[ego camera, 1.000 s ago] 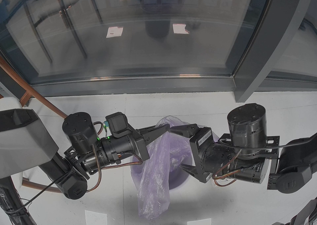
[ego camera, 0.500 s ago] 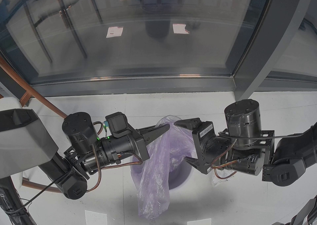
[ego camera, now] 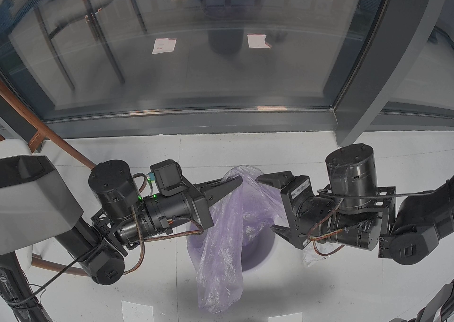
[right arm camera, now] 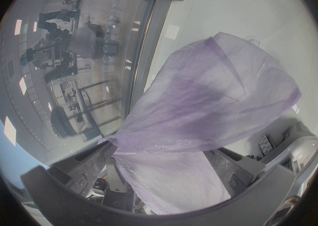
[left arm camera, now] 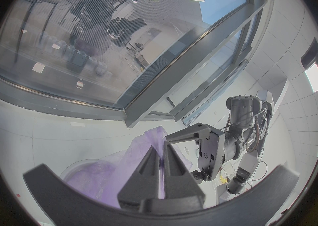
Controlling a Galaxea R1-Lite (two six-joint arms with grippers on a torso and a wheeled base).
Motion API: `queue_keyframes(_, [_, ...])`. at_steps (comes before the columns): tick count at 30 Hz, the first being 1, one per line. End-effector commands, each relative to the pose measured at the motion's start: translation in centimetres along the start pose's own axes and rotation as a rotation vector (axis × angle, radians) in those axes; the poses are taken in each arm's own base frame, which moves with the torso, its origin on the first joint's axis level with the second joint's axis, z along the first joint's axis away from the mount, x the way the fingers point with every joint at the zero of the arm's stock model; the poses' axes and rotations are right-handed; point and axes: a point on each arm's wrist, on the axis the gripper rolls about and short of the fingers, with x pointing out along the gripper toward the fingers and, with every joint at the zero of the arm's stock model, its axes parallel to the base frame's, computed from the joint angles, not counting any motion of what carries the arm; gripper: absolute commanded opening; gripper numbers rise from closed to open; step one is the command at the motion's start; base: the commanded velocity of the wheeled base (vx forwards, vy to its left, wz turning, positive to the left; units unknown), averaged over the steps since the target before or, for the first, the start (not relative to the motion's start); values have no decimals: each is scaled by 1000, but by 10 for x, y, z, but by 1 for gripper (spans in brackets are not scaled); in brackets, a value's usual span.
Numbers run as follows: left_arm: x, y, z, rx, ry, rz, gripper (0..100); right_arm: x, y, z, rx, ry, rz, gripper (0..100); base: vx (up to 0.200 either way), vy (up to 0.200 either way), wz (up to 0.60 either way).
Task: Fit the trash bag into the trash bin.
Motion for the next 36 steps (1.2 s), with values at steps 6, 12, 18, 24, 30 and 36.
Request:
queue_keyframes(6, [0,-1,3,-15,-15,7,0,17,-6,5,-42,-20,-29,100,0,0,0])
queue_keyframes(12, [-1,-2,5,-10,-22,3,0,26,-8,5,-45,-27,-44,100,0,0,0])
queue_keyframes(18, [-1,-4,9,-4,-32,0,0,30,-11,11,-58,-52,-61,100,0,0,0])
queue_keyframes(24, [-4,-6,16,5,-56,8,0,33,-3,17,-62,-77,-38,100,0,0,0])
queue_keyframes(30, [-2,-6,18,-13,-72,16,0,31,-2,-10,-96,-11,-23,100,0,0,0])
queue_keyframes(36, [-2,-7,19,-10,-79,13,0,37,-6,-1,-90,-35,-45,100,0,0,0])
